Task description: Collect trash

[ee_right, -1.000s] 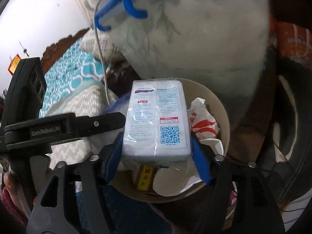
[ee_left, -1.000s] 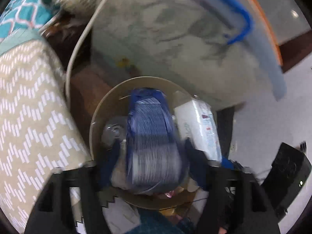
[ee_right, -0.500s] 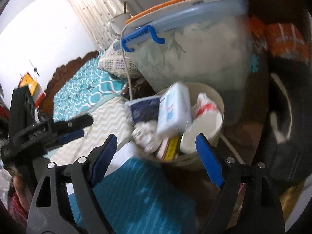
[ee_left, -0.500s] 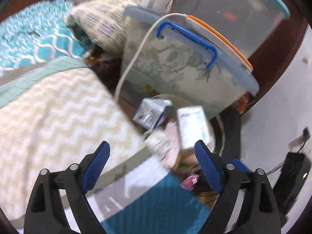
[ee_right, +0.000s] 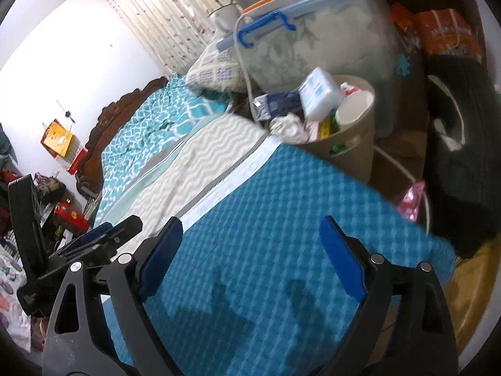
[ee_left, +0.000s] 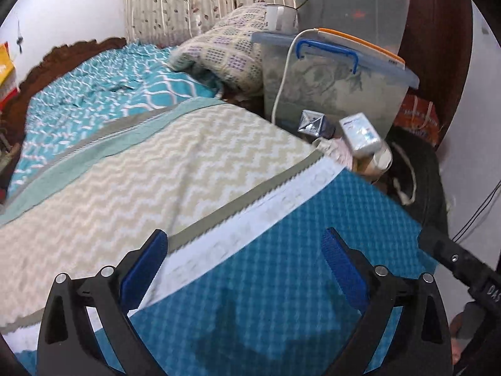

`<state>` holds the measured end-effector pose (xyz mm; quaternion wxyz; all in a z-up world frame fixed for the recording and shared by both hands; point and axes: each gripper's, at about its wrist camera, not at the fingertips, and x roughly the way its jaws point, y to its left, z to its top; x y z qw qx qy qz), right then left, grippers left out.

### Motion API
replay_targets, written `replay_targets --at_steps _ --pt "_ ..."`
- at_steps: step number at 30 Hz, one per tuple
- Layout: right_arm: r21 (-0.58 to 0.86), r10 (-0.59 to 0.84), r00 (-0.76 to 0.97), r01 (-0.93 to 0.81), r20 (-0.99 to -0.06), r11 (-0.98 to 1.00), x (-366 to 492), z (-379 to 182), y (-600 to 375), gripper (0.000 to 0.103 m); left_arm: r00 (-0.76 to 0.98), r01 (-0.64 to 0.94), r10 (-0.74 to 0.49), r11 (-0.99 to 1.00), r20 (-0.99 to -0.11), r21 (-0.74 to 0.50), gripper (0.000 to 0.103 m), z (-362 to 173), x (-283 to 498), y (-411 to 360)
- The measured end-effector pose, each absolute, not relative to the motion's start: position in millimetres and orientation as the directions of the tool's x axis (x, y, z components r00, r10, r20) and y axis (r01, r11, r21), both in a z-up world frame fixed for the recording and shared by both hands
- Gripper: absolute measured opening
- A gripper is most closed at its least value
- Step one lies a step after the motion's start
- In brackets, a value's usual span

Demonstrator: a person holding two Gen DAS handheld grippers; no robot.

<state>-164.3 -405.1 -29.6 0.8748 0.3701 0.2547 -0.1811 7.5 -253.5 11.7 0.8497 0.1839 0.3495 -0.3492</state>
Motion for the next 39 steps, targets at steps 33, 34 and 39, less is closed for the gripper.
replay_targets --at_steps 33,34,39 --pt "0.544 -0.117 0.858 0.417 -0.500 0.729 -198 26 -277 0.099 0.668 0.599 -0.414 0.792 -0.619 0.116 0.094 60 -54 -128" --pt "0.544 -0.116 0.858 0.415 -0.500 0.729 -198 27 -276 0.099 0.672 0.594 -0.408 0.795 -0.618 0.121 0.094 60 -56 -127" --pt "0.545 -0.118 0.858 0.417 -0.500 0.727 -199 26 -271 0.099 0.682 0.581 -0.392 0.803 -0.618 0.132 0.094 60 -58 -123"
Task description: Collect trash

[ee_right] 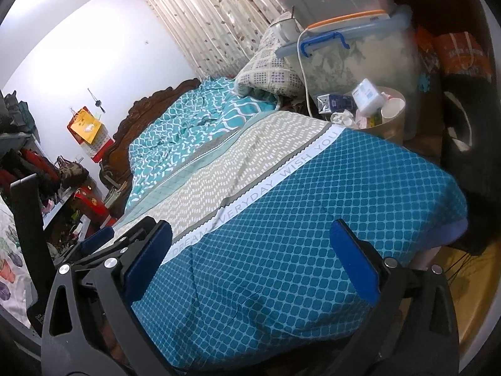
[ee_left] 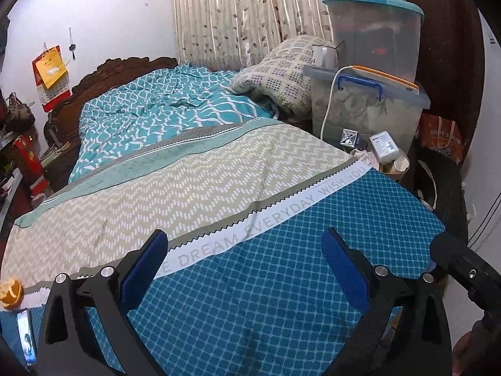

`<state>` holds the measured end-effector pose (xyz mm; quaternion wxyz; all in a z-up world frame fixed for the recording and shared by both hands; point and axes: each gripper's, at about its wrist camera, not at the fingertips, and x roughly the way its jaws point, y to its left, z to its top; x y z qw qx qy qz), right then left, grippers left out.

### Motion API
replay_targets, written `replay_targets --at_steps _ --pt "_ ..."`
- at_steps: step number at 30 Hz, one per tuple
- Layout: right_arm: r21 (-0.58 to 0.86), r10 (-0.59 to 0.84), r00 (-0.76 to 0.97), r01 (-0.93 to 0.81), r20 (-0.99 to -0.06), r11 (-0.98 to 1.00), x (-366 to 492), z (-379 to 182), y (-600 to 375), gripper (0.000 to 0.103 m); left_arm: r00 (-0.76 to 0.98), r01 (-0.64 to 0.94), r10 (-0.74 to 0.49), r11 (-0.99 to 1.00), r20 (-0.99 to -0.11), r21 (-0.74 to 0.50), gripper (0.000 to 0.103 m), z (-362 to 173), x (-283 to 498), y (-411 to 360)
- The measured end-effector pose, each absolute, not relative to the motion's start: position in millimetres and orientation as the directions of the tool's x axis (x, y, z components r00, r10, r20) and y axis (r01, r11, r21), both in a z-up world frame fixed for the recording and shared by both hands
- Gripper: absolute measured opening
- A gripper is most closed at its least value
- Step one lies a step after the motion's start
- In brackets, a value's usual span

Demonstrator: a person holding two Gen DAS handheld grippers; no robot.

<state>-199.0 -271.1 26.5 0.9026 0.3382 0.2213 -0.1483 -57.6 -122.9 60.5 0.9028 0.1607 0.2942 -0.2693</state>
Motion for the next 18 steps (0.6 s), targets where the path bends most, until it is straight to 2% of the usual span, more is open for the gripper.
replay_targets --at_steps 10,18 --pt "0.547 -0.136 0.851 0.440 -0.508 0.712 -201.1 25.7 -266.7 0.100 0.728 0.539 -0.339 0.820 -0.596 0.191 0.094 61.1 -65.7 -119.9" --pt "0.552 -0.129 0.849 0.441 -0.512 0.707 -201.2 23.6 -265.7 0.100 0.722 0.540 -0.332 0.819 -0.608 0.195 0.094 58.7 -65.6 -117.9"
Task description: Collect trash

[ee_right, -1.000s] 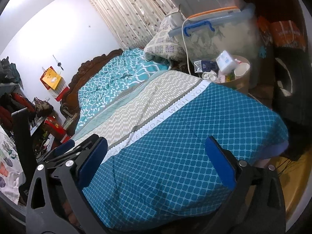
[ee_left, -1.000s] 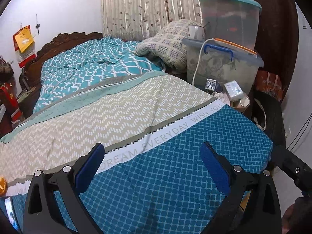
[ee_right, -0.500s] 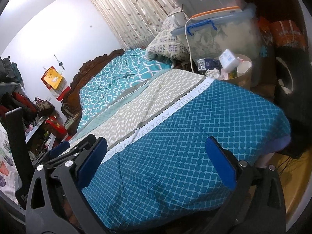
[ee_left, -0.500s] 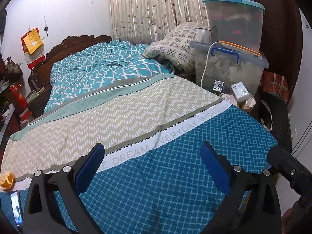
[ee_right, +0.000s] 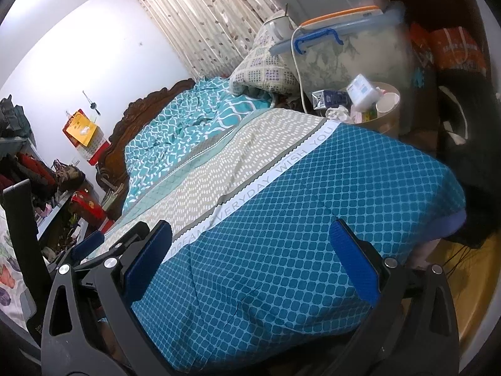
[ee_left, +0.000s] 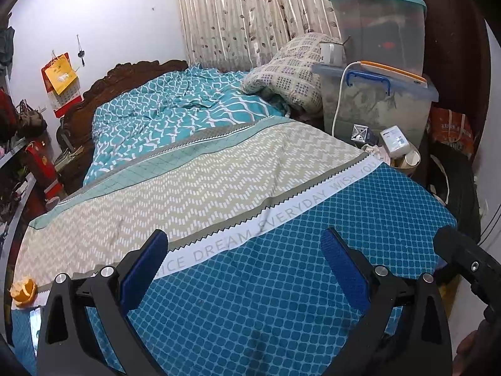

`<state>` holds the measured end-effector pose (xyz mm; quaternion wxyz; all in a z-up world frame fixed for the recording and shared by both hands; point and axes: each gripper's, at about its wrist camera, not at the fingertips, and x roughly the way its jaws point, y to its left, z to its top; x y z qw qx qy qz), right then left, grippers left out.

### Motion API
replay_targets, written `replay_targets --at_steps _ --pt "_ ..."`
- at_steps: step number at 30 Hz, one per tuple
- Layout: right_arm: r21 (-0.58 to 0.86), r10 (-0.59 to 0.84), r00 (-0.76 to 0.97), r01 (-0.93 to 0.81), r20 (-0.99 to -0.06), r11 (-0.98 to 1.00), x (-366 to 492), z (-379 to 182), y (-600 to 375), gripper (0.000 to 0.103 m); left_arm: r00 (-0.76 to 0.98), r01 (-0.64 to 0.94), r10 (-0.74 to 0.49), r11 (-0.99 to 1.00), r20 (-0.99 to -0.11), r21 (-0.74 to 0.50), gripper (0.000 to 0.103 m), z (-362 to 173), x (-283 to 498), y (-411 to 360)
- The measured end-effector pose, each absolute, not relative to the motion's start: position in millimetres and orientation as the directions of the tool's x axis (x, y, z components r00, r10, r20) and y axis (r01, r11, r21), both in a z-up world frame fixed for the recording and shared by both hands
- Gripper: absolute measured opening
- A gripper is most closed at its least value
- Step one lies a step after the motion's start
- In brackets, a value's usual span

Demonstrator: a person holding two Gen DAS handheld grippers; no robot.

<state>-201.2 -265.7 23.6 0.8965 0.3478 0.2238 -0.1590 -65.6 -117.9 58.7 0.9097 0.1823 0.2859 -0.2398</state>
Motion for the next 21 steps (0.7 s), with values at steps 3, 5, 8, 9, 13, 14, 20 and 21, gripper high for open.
replay_targets --at_steps 3,5,8,9,13,14,20,21 --pt "0.554 -0.126 0.848 0.440 -0.514 0.706 -200 23 -264 0.100 0.716 0.541 -0.325 0.818 -0.618 0.196 0.094 55 -65 -117" --pt "0.556 -0.119 0.846 0.440 -0.519 0.705 -199 21 -264 0.100 0.709 0.544 -0.321 0.816 -0.628 0.197 0.094 52 -65 -116" --pt "0.558 -0.110 0.843 0.441 -0.527 0.703 -197 18 -261 0.100 0.693 0.551 -0.320 0.813 -0.646 0.188 0.094 48 -63 -114" --pt "0.559 -0.108 0.841 0.442 -0.530 0.702 -197 17 -261 0.100 0.690 0.552 -0.320 0.813 -0.650 0.186 0.094 47 -62 -114" --pt "0.561 -0.104 0.837 0.446 -0.537 0.697 -196 15 -259 0.100 0.682 0.554 -0.318 0.813 -0.659 0.181 0.094 43 -61 -111" --pt "0.562 -0.103 0.836 0.448 -0.539 0.696 -196 14 -259 0.100 0.682 0.554 -0.317 0.813 -0.659 0.181 0.094 43 -61 -111" --pt "0.566 -0.092 0.830 0.452 -0.550 0.689 -194 10 -256 0.100 0.676 0.558 -0.317 0.810 -0.665 0.181 0.094 40 -60 -108" --pt "0.567 -0.090 0.829 0.453 -0.552 0.688 -194 10 -257 0.100 0.676 0.558 -0.316 0.810 -0.666 0.182 0.094 39 -60 -107"
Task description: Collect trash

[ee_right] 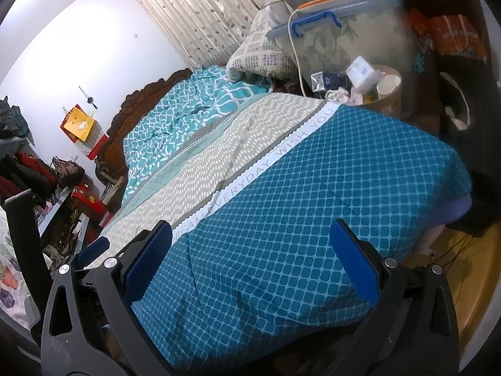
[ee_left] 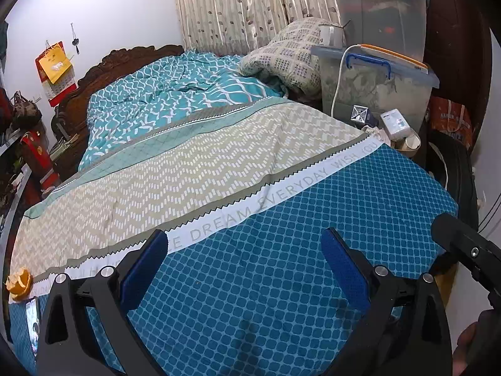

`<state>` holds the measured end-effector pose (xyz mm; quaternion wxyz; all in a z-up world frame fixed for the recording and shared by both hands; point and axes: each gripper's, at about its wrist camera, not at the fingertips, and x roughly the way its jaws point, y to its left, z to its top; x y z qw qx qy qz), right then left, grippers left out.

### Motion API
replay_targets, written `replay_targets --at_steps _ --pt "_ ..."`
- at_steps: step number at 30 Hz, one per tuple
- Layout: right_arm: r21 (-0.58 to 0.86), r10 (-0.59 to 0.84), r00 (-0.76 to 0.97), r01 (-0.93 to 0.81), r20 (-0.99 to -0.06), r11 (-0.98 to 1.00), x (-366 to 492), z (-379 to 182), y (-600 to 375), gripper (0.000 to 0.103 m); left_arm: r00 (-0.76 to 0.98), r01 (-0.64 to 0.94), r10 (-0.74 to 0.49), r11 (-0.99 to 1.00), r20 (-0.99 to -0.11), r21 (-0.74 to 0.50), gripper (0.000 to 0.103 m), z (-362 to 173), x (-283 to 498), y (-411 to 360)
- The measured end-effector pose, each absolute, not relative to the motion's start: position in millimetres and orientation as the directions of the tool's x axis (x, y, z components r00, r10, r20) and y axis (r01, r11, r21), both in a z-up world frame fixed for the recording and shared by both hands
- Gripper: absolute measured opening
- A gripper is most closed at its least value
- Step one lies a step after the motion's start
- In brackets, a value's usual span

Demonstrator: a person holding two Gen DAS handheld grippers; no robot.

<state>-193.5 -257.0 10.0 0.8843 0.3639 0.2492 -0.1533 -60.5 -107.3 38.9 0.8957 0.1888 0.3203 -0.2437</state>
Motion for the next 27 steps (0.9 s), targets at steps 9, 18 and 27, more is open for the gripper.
replay_targets --at_steps 9,18,27 --pt "0.574 -0.087 0.818 0.471 -0.568 0.670 -192 2 -257 0.100 0.660 0.565 -0.311 0.806 -0.684 0.179 0.094 32 -58 -105" --pt "0.578 -0.095 0.810 0.489 -0.579 0.653 -191 -2 -262 0.100 0.636 0.585 -0.318 0.793 -0.703 0.170 0.094 26 -56 -107" --pt "0.581 -0.091 0.808 0.492 -0.582 0.649 -191 -4 -264 0.100 0.618 0.587 -0.317 0.795 -0.720 0.153 0.094 21 -53 -106"
